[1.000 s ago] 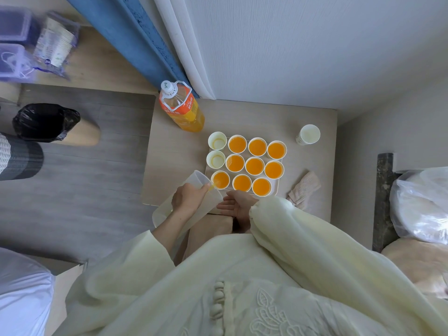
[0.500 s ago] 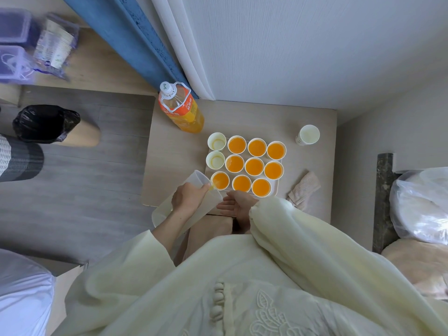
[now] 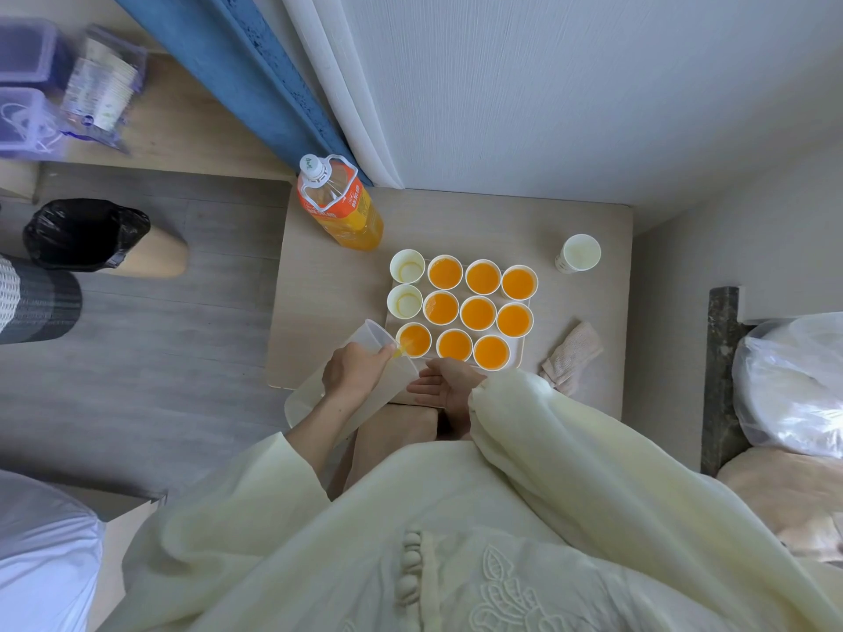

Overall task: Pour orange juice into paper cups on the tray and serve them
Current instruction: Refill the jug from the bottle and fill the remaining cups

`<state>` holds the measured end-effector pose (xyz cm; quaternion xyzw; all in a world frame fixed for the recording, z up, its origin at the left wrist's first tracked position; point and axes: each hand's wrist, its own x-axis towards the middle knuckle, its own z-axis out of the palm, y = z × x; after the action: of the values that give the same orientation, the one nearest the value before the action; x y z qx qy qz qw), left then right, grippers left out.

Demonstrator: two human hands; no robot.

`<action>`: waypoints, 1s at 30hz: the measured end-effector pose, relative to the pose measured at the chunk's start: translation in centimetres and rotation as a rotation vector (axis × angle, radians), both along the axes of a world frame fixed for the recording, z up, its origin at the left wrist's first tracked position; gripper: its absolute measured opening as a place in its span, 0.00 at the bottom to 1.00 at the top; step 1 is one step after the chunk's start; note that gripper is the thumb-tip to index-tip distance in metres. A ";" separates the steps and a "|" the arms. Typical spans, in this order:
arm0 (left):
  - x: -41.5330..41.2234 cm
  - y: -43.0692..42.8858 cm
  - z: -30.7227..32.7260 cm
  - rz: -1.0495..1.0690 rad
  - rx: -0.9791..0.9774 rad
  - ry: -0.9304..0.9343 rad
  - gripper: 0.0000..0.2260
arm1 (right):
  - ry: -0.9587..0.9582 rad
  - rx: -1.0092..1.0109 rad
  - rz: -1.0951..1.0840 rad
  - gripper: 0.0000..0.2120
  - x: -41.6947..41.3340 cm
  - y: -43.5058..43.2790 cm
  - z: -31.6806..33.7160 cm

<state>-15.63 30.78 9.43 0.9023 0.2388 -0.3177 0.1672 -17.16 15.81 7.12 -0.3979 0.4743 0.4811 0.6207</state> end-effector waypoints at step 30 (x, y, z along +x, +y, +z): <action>-0.2 0.3 -0.2 -0.008 0.009 0.009 0.27 | -0.009 0.010 -0.010 0.11 -0.1 0.1 -0.4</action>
<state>-15.80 31.08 9.27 0.9024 0.2376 -0.3214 0.1607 -17.28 15.87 6.72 -0.3946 0.4708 0.4785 0.6274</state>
